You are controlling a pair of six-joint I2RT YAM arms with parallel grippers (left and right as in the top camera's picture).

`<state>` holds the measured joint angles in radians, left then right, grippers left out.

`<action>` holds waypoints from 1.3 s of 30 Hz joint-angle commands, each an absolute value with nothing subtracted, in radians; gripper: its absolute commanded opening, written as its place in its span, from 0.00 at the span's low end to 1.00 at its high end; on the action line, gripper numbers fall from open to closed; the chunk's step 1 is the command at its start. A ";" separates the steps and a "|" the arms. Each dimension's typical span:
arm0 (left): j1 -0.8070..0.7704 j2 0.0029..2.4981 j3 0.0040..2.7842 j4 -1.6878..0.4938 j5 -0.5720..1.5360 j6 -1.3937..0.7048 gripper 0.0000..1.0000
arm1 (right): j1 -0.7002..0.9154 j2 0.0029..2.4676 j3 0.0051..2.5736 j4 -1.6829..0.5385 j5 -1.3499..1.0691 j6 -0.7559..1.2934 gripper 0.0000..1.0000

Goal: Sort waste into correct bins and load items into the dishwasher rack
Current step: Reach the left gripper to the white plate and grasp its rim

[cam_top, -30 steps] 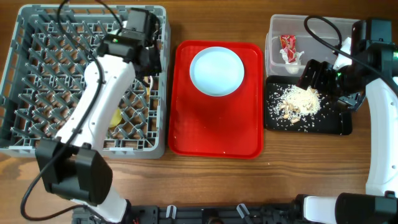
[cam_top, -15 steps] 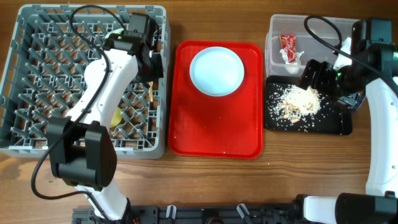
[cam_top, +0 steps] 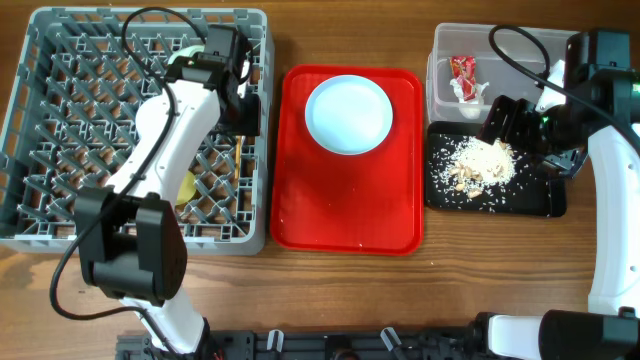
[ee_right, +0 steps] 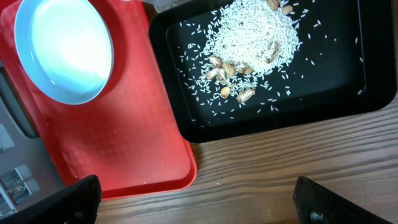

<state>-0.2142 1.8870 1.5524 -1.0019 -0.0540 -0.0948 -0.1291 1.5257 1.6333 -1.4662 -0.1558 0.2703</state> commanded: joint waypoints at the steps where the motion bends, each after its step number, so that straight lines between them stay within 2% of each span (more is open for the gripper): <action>1: -0.267 1.809 1.643 -0.954 0.051 -0.112 0.66 | -0.133 1.511 1.642 -1.467 -0.146 0.263 1.00; 5: -0.393 1.813 1.642 -0.752 0.093 -0.073 0.85 | -0.133 1.511 1.642 -1.468 -0.155 0.265 1.00; 12: -0.634 2.017 1.642 -0.661 0.089 0.181 0.87 | -0.133 1.511 1.642 -1.468 -0.157 0.265 1.00; 17: -0.725 2.164 1.642 -0.635 -0.089 0.181 0.86 | -0.133 1.511 1.642 -1.468 -0.157 0.265 1.00; 22: -0.756 2.251 1.640 -0.637 -0.179 0.179 0.76 | -0.133 1.511 1.642 -1.467 -0.157 0.264 1.00; 25: -0.768 2.275 1.640 -0.641 -0.276 0.179 0.58 | -0.133 1.511 1.642 -1.467 -0.157 0.262 1.00; 27: -0.771 2.278 1.640 -0.640 -0.278 0.176 0.53 | -0.133 1.511 1.642 -1.465 -0.157 0.262 1.00; 28: -0.773 2.278 1.640 -0.640 -0.279 0.176 0.46 | -0.133 1.511 1.642 -1.463 -0.157 0.262 1.00; 30: -0.775 2.278 1.640 -0.650 -0.271 0.171 0.38 | -0.133 1.511 1.642 -1.463 -0.157 0.262 1.00; 34: -0.775 2.280 1.605 -0.635 -0.266 0.172 0.30 | -0.133 1.511 1.642 -1.464 -0.157 0.262 1.00; 37: -0.775 2.280 1.573 -0.635 -0.267 0.172 0.18 | -0.133 1.511 1.642 -1.464 -0.157 0.262 1.00; 39: -0.775 2.280 1.573 -0.634 -0.282 0.173 0.06 | -0.133 1.511 1.642 -1.464 -0.157 0.262 1.00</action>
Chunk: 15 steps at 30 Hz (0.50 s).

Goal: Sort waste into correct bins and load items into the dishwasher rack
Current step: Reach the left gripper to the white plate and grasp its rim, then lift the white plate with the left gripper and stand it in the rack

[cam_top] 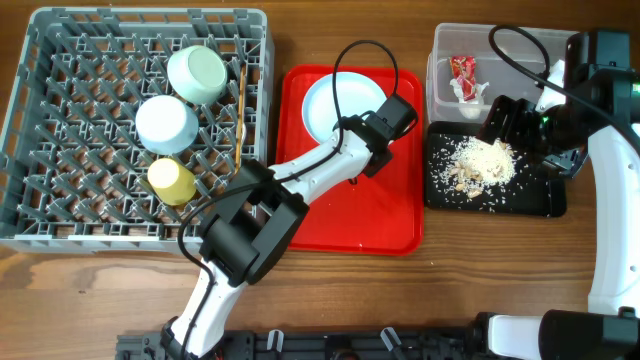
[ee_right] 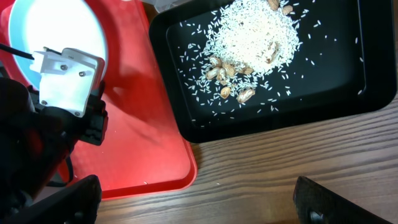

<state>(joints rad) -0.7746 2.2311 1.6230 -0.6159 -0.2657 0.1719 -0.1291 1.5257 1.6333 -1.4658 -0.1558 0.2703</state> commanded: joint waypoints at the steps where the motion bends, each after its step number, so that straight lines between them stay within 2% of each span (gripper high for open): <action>1: -0.775 2.280 1.573 -0.634 -0.310 0.173 0.04 | -0.133 1.511 1.642 -1.464 -0.157 0.262 1.00; 9: -0.778 2.195 1.610 -0.648 -0.508 0.181 0.04 | -0.133 1.511 1.642 -1.467 -0.157 0.263 1.00; 15: -0.781 1.924 1.614 -0.696 -0.437 0.167 0.04 | -0.133 1.511 1.642 -1.468 -0.157 0.265 1.00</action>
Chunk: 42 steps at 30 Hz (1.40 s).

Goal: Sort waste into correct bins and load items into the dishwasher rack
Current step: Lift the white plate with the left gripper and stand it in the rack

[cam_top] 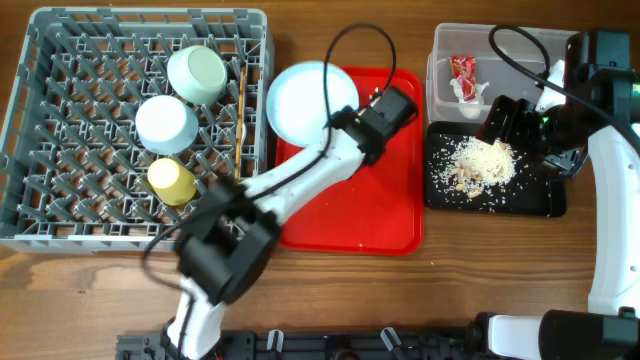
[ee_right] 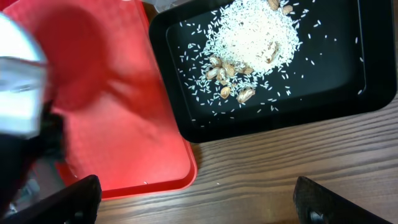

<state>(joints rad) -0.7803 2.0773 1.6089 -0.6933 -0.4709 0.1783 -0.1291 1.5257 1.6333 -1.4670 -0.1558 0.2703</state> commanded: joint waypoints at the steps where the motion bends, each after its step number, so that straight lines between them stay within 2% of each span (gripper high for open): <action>1: -0.779 1.884 1.614 -0.696 -0.430 0.128 0.04 | -0.133 1.511 1.642 -1.470 -0.157 0.265 1.00; 5: -0.692 1.749 1.614 -0.705 -0.255 -0.045 0.04 | -0.133 1.511 1.642 -1.477 -0.157 0.265 1.00; 9: -0.506 1.692 1.614 -0.703 0.054 -0.163 0.04 | -0.133 1.511 1.642 -1.478 -0.157 0.264 1.00; 12: -0.367 1.692 1.614 -0.702 0.371 -0.204 0.04 | -0.133 1.511 1.642 -1.478 -0.157 0.265 1.00; 16: -0.223 1.694 1.614 -0.699 0.604 -0.278 0.04 | -0.133 1.511 1.642 -1.479 -0.157 0.265 1.00; 21: -0.106 1.712 1.614 -0.700 0.699 -0.304 0.04 | -0.133 1.511 1.642 -1.479 -0.157 0.265 1.00; 29: -0.032 1.847 1.614 -0.701 0.702 -0.303 0.04 | -0.133 1.511 1.642 -1.482 -0.157 0.265 1.00; 30: -0.025 1.860 1.614 -0.707 0.685 -0.303 0.08 | -0.133 1.511 1.642 -1.482 -0.157 0.265 1.00; 31: -0.022 1.861 1.614 -0.709 0.664 -0.303 0.29 | -0.133 1.511 1.642 -1.482 -0.157 0.265 1.00; 32: -0.020 1.861 1.614 -0.711 0.634 -0.303 0.37 | -0.133 1.511 1.642 -1.482 -0.157 0.265 1.00; 33: -0.018 1.860 1.614 -0.709 0.631 -0.303 0.60 | -0.133 1.511 1.642 -1.481 -0.157 0.265 1.00; 35: 0.000 1.835 1.615 -0.707 0.631 -0.303 0.87 | -0.133 1.511 1.642 -1.481 -0.157 0.265 1.00; 36: 0.015 1.807 1.615 -0.707 0.630 -0.299 0.96 | -0.133 1.511 1.642 -1.477 -0.157 0.264 0.99; 37: 0.034 1.757 1.615 -0.709 0.615 -0.299 1.00 | -0.132 1.511 1.642 -1.462 -0.157 0.262 1.00; 39: 0.036 1.691 1.615 -0.744 0.532 -0.295 1.00 | -0.132 1.511 1.642 -1.421 -0.200 0.261 1.00; 42: -0.015 1.635 1.615 -0.923 0.208 -0.299 1.00 | -0.092 1.511 1.642 -1.229 -0.357 0.209 1.00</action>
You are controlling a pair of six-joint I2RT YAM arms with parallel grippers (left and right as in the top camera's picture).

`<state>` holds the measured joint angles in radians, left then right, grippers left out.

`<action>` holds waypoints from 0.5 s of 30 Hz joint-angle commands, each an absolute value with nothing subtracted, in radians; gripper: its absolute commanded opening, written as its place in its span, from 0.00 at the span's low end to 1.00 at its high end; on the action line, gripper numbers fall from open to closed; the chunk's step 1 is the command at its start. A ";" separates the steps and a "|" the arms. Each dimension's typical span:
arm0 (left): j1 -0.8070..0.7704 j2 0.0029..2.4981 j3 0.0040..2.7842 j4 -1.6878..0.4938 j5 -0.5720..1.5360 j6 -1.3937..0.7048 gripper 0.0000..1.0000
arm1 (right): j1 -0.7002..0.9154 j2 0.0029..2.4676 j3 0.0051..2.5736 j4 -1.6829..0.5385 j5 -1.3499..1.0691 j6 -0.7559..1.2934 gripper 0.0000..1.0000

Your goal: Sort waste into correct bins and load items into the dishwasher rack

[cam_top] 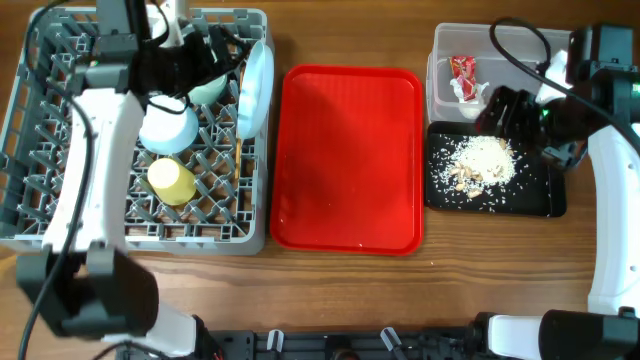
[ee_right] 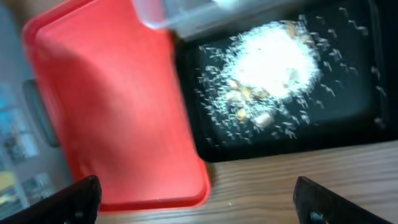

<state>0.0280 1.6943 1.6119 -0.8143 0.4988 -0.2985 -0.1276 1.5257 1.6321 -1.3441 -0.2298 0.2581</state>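
A white plate [cam_top: 254,85] stands on edge at the right side of the grey dish rack [cam_top: 60,200]. My left gripper [cam_top: 222,58] reaches over the rack's far edge with its fingers at the plate's rim, seemingly shut on it. The red tray [cam_top: 350,160] [ee_right: 112,106] lies bare. Rice and nuts [cam_top: 482,165] [ee_right: 280,59] are heaped in the black tray [cam_top: 535,195] [ee_right: 348,124]. My right gripper [cam_top: 508,112] [ee_right: 199,208] hovers open over the black tray's left end, holding nothing. The right wrist view is blurred.
In the rack sit a mint cup [cam_top: 207,90], a pale blue cup [cam_top: 168,127], a yellow cup [cam_top: 170,178] and a thin wooden stick [cam_top: 240,150]. A clear bin [cam_top: 440,90] behind the black tray holds a red wrapper [cam_top: 462,72].
The left arm has carried the white plate from above the tray's far left corner into the rack, where it stands on edge. The right gripper has shifted slightly, toward the clear bin.
First the left gripper was over the rack's far side and the plate lay on the red tray. Then it was at the plate on the tray. Then the plate was lifted at the tray's far left corner. Now it stands in the rack, and the tray is bare.
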 commanded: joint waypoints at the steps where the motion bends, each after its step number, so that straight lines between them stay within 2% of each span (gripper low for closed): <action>1: -0.033 1.635 1.615 -0.976 0.109 -0.322 1.00 | -0.057 1.512 1.642 -1.156 -0.353 0.203 1.00; 2: -0.053 1.639 1.615 -1.061 -0.007 -0.361 1.00 | 0.004 1.522 1.642 -1.052 -0.315 0.171 1.00; 4: -0.057 1.639 1.615 -1.154 -0.032 -0.360 1.00 | 0.075 1.553 1.642 -1.010 -0.211 0.157 1.00; 9: -0.058 1.636 1.605 -1.353 -0.009 -0.374 1.00 | 0.092 1.597 1.624 -1.141 -0.140 0.213 1.00; 13: -0.081 1.531 1.463 -1.292 0.003 -0.363 1.00 | 0.093 1.543 1.571 -1.197 -0.123 0.231 1.00; 15: -0.110 1.384 1.312 -1.155 0.007 -0.343 1.00 | 0.093 1.422 1.443 -1.112 -0.117 0.236 1.00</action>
<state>-0.0799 1.5524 1.4464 -1.2537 0.0048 -0.3569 0.0940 1.5524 1.5452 -1.1744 -0.1463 0.2161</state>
